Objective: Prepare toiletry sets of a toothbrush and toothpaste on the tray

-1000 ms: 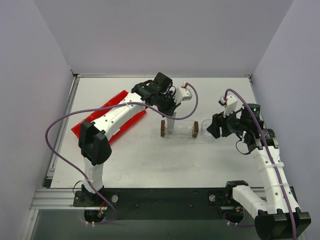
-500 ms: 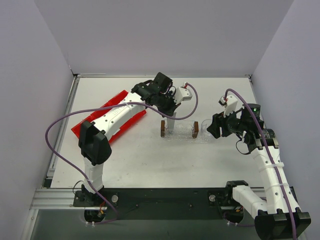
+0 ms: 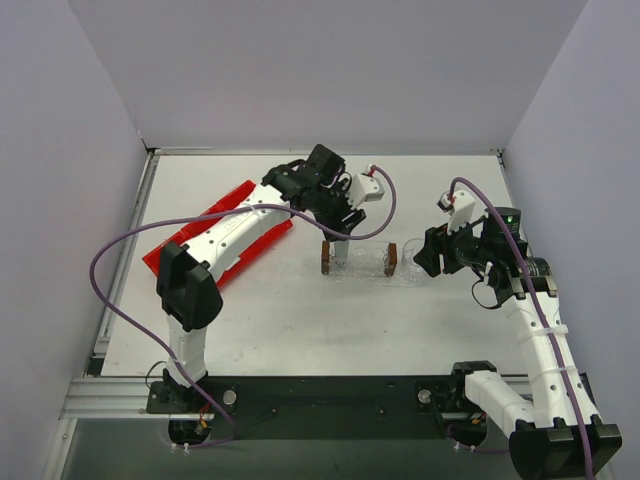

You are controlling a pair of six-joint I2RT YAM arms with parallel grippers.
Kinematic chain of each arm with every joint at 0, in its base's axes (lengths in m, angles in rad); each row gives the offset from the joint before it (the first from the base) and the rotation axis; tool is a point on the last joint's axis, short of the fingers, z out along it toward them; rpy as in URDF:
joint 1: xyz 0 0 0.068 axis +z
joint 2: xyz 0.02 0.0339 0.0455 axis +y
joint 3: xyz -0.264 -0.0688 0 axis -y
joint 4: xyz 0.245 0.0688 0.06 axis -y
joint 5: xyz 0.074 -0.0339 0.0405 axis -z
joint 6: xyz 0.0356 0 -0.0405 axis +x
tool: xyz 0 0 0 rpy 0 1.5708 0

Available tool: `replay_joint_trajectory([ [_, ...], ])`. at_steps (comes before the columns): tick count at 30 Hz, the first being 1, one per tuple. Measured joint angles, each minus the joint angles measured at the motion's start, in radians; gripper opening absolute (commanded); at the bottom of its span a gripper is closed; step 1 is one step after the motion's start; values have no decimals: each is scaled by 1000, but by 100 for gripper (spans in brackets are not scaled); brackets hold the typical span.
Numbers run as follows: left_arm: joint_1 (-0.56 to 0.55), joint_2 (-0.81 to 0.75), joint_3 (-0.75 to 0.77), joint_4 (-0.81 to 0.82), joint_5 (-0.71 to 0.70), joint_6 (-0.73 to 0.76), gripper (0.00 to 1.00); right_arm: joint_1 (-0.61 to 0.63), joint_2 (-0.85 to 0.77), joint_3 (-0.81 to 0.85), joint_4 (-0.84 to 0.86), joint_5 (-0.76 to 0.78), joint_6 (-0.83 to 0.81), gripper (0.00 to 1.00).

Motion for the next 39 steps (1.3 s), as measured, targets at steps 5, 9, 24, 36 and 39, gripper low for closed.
replay_joint_trajectory([
  [5, 0, -45, -2, 3, -16, -6, 75, 0, 0, 0, 0, 0, 0, 52],
  [9, 19, -174, -48, 35, -24, -25, 77, 0, 2, 0, 0, -3, 0, 52],
  [24, 382, -544, -491, 110, -127, -44, 77, 0, 18, 0, 0, -16, 0, 52],
  [36, 374, -599, -916, 290, -337, 37, 77, 0, 39, 0, 0, -16, 0, 52],
  [39, 357, -598, -965, 349, -387, 60, 77, 1, 41, 0, 0, -16, 0, 52],
])
